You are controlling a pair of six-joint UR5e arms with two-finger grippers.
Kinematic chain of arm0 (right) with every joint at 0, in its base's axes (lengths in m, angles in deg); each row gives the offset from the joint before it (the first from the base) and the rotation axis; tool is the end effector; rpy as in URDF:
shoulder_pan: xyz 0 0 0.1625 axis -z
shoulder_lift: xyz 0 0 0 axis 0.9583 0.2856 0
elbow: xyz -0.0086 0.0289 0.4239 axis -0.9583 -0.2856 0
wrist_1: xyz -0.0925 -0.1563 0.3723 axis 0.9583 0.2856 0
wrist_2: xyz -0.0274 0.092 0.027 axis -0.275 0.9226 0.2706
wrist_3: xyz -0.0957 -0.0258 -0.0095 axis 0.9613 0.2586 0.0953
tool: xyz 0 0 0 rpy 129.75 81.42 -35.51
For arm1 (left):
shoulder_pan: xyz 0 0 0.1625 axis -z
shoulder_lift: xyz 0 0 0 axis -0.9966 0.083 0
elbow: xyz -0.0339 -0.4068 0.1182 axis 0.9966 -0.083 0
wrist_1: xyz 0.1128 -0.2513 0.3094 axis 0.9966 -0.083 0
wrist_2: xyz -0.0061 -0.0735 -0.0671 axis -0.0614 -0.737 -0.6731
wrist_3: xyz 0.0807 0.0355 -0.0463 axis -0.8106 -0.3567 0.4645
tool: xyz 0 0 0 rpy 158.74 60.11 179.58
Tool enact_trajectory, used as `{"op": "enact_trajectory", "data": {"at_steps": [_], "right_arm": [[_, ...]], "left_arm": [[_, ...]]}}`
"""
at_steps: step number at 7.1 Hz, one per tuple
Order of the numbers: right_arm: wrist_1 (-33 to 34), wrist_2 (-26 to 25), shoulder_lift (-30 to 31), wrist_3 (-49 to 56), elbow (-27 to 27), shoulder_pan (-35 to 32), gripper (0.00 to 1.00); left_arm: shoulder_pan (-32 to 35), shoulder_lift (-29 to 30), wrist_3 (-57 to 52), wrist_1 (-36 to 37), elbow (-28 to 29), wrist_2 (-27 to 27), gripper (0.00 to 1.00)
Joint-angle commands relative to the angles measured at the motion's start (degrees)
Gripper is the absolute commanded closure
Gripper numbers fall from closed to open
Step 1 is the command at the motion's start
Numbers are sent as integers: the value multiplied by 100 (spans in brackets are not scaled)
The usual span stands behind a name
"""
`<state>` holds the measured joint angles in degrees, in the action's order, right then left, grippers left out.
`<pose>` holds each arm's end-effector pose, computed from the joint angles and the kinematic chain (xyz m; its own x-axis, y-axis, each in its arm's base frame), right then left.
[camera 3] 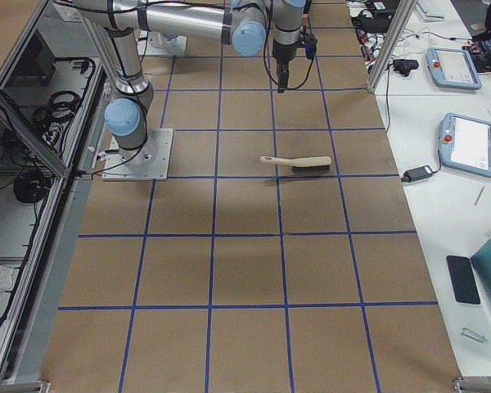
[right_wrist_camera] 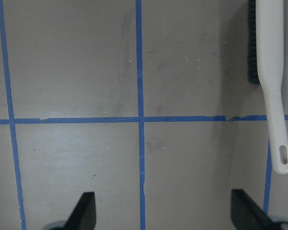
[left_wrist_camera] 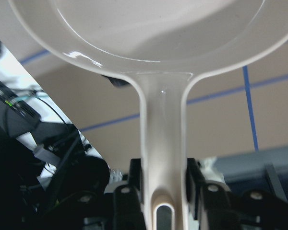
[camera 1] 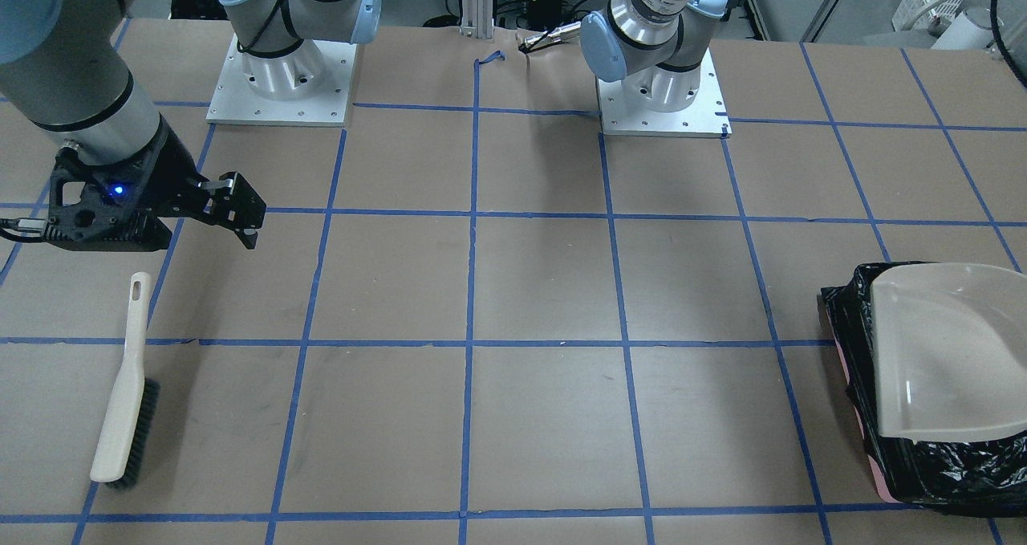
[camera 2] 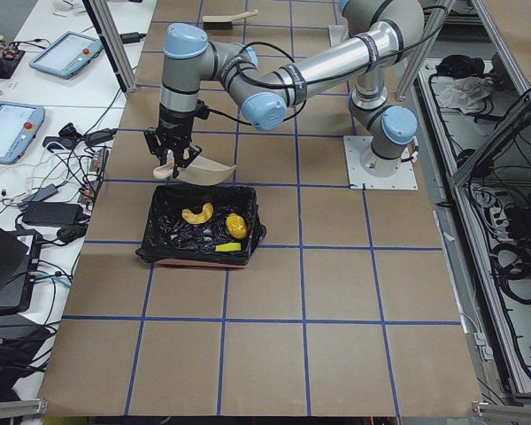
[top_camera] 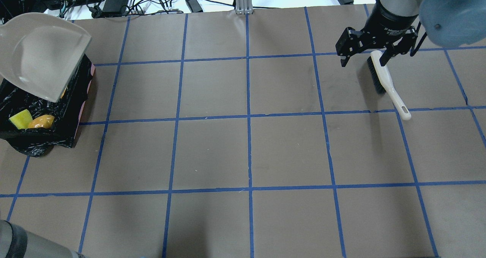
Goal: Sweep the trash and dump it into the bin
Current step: 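Bring the empty dustpan back down beside the bin with the left gripper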
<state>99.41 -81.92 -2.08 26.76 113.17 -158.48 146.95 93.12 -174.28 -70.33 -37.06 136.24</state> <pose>0.0911 -0.5441 0.4381 -0.9991 0.0097 -0.0418 0.0097 1.0000 -0.0007 0.2073 -0.6396 0.4935 0.3156 0.9337 -0.1692 0.9045 -0.2421 0.3511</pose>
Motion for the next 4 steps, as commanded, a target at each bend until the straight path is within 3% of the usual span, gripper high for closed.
{"op": "enact_trajectory", "data": {"at_steps": [1,3,4], "right_arm": [[-27,16,95,-15,10,0,0],[-36,7,157,-7,63,0,0],[-54,-11,157,-15,63,-69,0]], "left_arm": [[891,145,1802,-321,-15,-136,100],[1368,461,2792,-786,-76,-756,100],[1448,690,3074,-788,-94,-777,100]]}}
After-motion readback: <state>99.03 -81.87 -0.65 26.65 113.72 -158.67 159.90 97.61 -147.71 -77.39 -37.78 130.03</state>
